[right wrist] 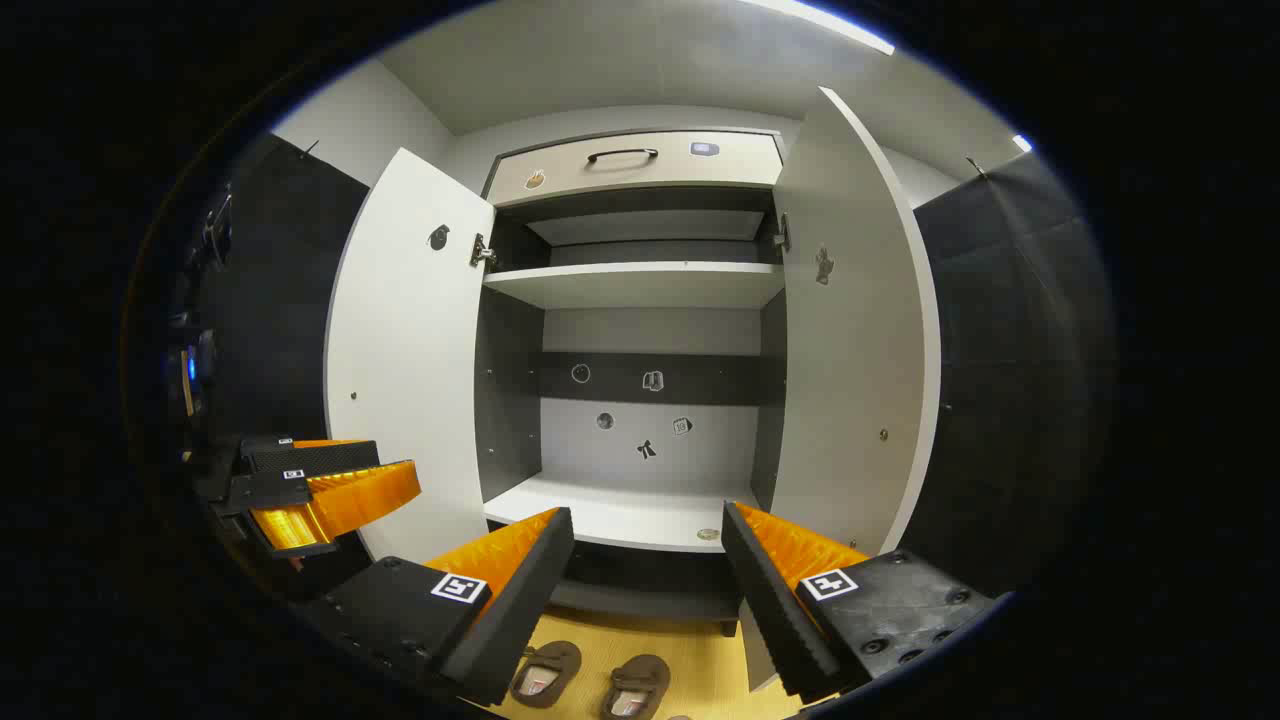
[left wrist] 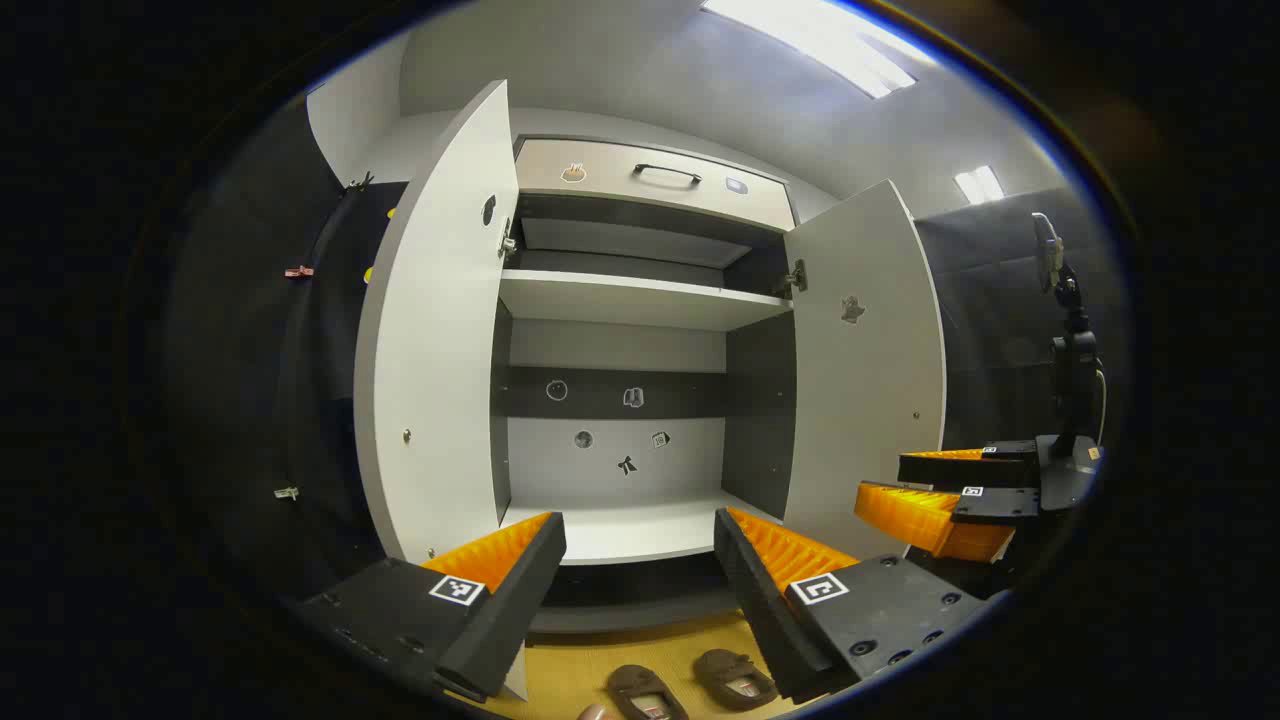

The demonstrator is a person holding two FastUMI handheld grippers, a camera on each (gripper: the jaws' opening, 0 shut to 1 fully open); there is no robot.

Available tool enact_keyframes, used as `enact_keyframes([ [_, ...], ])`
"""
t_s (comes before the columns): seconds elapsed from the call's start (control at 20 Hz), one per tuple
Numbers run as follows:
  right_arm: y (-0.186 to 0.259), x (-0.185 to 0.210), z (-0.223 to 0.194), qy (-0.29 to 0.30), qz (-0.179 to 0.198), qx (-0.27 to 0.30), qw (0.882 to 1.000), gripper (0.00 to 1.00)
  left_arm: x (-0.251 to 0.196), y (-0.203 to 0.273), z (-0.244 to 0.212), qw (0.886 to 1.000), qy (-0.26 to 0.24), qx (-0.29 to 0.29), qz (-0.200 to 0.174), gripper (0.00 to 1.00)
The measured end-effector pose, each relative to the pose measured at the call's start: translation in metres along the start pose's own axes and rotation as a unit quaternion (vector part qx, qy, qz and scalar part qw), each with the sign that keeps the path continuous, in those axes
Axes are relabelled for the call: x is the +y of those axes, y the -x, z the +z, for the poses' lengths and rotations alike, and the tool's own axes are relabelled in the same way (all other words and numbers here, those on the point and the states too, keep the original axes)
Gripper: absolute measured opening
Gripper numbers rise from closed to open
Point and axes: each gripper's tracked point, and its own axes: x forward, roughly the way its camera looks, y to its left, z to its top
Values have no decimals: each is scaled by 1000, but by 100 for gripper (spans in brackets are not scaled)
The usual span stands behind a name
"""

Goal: Grab one shoe with the right hand and put it into the shoe cabinet, grab the other shoe with the left hand and put it into the shoe cabinet; then close the right door with the right hand and the left door with the left hand.

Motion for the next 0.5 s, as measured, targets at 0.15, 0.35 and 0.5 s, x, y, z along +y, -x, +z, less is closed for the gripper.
enact_keyframes([
  [0.15, 1, -3, 2, -1, -4, -3, 1000, 98, 0, 0, -1, 1000, -1, 0, -1, 95],
  [0.35, 3, -2, -1, -2, -5, 0, 1000, 98, 1, -1, -2, 1000, -1, 1, -1, 95],
  [0.5, 3, -2, -2, -5, -4, 2, 1000, 98, 0, 0, -2, 1000, 1, 2, -2, 95],
])
